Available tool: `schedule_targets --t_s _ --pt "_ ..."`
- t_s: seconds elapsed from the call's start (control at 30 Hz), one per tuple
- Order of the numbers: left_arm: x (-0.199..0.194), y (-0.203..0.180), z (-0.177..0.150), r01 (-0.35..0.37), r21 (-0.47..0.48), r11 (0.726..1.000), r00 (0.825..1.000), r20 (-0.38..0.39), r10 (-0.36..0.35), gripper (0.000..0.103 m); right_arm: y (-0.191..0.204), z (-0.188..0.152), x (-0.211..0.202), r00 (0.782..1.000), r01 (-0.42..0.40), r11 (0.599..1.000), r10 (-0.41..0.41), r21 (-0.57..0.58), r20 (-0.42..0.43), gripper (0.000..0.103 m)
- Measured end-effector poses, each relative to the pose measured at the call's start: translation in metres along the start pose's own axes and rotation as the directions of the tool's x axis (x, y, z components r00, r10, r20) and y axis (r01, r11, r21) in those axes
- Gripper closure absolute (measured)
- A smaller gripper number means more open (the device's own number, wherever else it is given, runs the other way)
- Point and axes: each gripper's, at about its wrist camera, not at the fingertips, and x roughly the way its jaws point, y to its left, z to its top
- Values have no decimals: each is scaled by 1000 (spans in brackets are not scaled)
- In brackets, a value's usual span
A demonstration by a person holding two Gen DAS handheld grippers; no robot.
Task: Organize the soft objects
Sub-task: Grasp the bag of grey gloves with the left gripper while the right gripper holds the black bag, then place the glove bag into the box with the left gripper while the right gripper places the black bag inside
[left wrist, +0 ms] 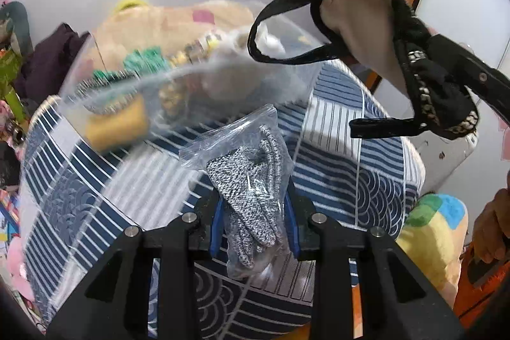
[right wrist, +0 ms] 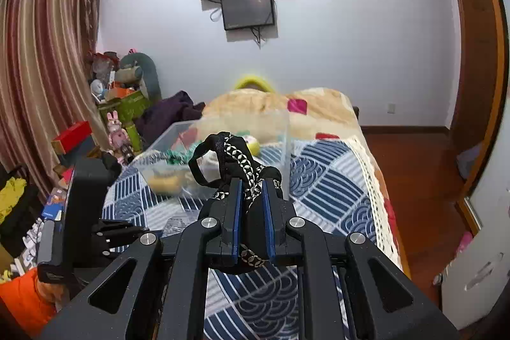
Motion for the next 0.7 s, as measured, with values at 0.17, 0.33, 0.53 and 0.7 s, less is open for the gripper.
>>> schedule_targets --t_s 0.17,0.33,0.53,0.7 --pt "-33 8 20 -46 14 999 994 104 44 71 8 18 6 999 -10 1000 11 -23 47 91" --pt "-61 31 45 -81 -20 997 976 200 83 71 13 36 21 996 -12 1000 14 -23 86 91" --pt "-56 59 74 -131 -91 987 959 241 150 71 24 49 48 996 -21 999 23 -25 91 91" --pt "-28 89 89 -126 -135 983 967 202 152 71 38 50 84 999 -21 998 23 -59 36 91"
